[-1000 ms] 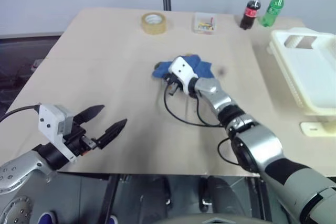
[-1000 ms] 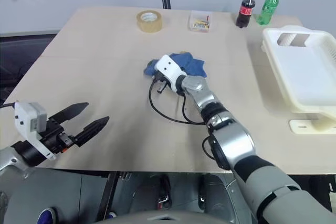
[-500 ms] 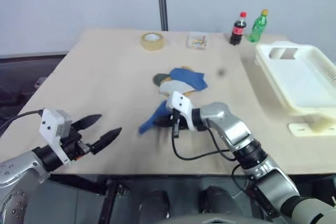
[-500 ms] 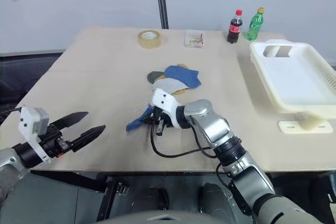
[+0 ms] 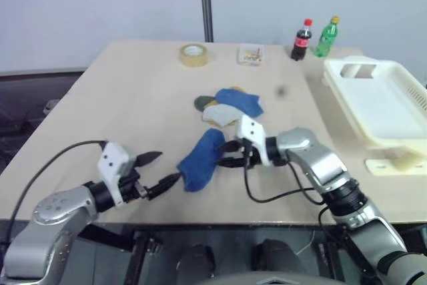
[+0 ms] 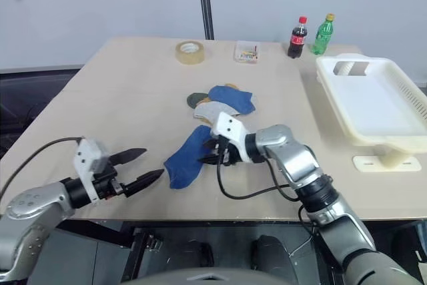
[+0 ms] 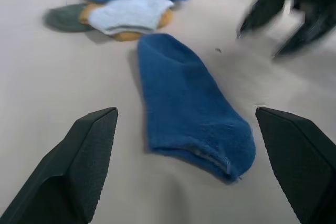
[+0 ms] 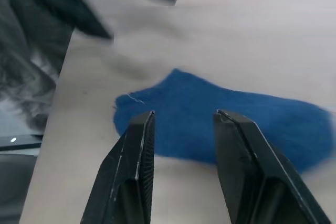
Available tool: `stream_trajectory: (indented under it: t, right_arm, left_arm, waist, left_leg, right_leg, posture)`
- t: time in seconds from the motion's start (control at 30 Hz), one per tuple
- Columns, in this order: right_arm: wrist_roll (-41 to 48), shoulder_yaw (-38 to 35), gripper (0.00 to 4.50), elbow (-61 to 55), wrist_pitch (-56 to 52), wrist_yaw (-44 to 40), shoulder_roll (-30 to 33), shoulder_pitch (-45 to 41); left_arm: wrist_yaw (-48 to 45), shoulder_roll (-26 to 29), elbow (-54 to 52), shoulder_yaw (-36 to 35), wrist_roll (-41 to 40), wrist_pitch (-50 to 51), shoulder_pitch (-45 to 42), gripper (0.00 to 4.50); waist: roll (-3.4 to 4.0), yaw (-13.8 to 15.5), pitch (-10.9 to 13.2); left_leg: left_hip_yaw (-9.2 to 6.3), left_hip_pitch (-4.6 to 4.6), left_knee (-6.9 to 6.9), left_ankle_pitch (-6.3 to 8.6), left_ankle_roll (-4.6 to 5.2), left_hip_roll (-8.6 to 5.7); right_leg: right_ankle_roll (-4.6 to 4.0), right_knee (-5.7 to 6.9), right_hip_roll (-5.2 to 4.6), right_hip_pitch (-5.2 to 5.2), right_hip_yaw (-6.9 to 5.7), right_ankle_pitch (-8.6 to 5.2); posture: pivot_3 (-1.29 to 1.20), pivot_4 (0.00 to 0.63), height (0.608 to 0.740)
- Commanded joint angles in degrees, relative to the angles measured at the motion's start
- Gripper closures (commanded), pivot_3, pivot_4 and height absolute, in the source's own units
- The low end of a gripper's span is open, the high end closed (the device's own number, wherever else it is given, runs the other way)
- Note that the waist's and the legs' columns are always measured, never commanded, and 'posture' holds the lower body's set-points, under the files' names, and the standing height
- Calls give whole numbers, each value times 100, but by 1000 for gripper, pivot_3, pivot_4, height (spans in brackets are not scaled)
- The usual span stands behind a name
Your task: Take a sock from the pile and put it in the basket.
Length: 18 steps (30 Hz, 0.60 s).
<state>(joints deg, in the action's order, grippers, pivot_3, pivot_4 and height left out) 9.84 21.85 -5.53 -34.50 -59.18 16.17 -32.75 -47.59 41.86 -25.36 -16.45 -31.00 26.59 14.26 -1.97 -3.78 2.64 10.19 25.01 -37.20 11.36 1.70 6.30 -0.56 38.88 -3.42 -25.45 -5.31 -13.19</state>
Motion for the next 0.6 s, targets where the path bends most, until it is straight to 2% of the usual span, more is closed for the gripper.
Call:
stream_trajectory:
  t: [0.03, 0.17, 0.2, 0.27, 0.33, 0.4, 0.5, 0.53, 0.6]
  right_arm:
    - [171, -196, 2673, -560, 67, 40, 267, 160]
    - [261, -272, 2673, -906, 148, 74, 583, 462]
    - [288, -290, 2640, -942, 127, 139, 585, 499]
    - [228, -269, 2622, -957, 203, 256, 633, 555]
    - [189, -267, 2622, -947, 244, 390, 623, 580]
    - [173, -265, 2622, -935, 244, 506, 599, 579]
    - [181, -260, 2622, -914, 263, 611, 592, 562]
    - [175, -256, 2622, -884, 287, 639, 589, 556]
    - [131, -207, 2622, -805, 383, 671, 593, 537]
  left_arm:
    - [-6, -32, 212, 506, 593, -525, -228, 0]
    - [17, -92, 737, 1120, 1130, -750, -575, 0]
    - [-46, -100, 914, 1244, 1217, -824, -675, 251]
    - [-165, -75, 1249, 1480, 1450, -1019, -836, 818]
    - [-294, -51, 1560, 1649, 1606, -1223, -976, 1976]
    - [-563, 47, 1842, 1756, 1689, -1490, -1084, 2697]
    - [-1180, 391, 2340, 1751, 1738, -1964, -1293, 4173]
    - [-1423, 527, 2568, 1734, 1739, -2147, -1416, 4388]
    - [-2162, 808, 3047, 1718, 1619, -2621, -1719, 4388]
  waist:
    - [7, 2, -5]
    - [18, 33, -9]
    - [20, 36, -10]
    - [20, 38, -10]
    - [20, 34, -11]
    - [28, 48, -16]
    - [31, 50, -20]
    - [37, 46, -23]
    - [38, 48, -23]
  left_leg:
    - [-2, -3, 1, 0, 0, 2]
    - [-2, -6, 4, 0, 0, 3]
    - [-1, -6, 4, 0, 1, 3]
    - [-2, -7, 2, 0, 1, 3]
    - [-3, -12, 2, 0, 1, 5]
    - [-4, -12, 2, 0, 1, 6]
    - [-4, -12, 2, 0, 1, 6]
    - [-4, -12, 2, 0, 1, 6]
    - [-3, -14, 2, 0, 1, 7]
  right_leg:
    - [-1, -1, 6, 0, 2, -1]
    - [-3, -2, 13, 1, 7, -3]
    - [-2, -2, 13, 1, 8, -3]
    - [5, 0, 16, 1, 9, -7]
    - [12, 0, 21, 2, 14, -11]
    - [11, -1, 21, 2, 14, -11]
    - [10, 0, 21, 2, 14, -11]
    - [9, 0, 21, 2, 13, -11]
    - [-4, 1, 22, 1, 14, -20]
  posture:
    - [0, 0, 740]
    - [0, 0, 740]
    - [0, 0, 740]
    - [0, 0, 740]
    - [0, 0, 740]
    - [0, 0, 740]
    - [0, 0, 740]
    - [0, 0, 740]
    - [0, 0, 740]
